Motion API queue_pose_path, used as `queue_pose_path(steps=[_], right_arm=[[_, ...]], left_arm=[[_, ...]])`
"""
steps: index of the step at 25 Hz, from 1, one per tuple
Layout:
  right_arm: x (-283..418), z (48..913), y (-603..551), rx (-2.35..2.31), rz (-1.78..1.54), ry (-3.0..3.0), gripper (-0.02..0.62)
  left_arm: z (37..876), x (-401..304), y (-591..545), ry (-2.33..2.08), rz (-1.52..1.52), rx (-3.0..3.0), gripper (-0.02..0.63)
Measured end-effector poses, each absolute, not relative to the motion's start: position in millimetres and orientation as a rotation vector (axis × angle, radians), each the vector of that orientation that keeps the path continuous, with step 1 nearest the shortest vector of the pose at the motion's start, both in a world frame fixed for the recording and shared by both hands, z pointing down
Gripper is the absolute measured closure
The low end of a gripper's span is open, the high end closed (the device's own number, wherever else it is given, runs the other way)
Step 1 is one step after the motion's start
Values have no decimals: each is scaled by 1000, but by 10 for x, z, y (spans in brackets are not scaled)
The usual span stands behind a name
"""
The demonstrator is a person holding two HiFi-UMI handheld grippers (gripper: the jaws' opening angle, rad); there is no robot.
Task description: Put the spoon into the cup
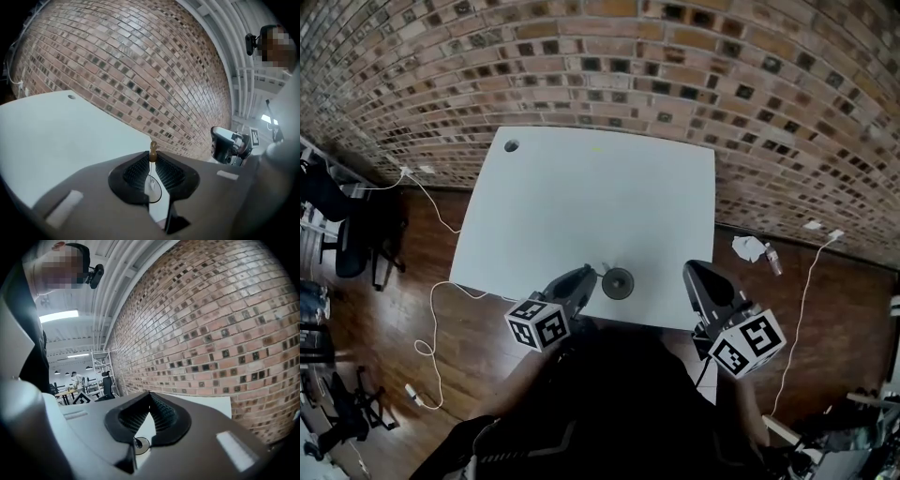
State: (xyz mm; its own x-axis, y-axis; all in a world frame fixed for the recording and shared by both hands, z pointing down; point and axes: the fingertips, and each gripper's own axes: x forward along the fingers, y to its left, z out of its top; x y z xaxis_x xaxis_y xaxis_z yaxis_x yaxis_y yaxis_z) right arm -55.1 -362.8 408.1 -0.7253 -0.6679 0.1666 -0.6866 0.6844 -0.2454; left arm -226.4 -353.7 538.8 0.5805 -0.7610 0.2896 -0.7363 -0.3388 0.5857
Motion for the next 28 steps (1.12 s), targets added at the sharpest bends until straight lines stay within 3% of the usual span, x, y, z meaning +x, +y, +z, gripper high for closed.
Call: queue_pose_path(steps=[9, 28], right_arm=[[-504, 4737, -3703, 1151, 602, -2715, 589], [-466, 4847, -3610, 1117, 636, -2692, 589]], left_arm=[[5735, -2216, -3619, -1193, 69, 2109, 571], [6162, -2026, -3518, -1209, 252, 2108, 571]])
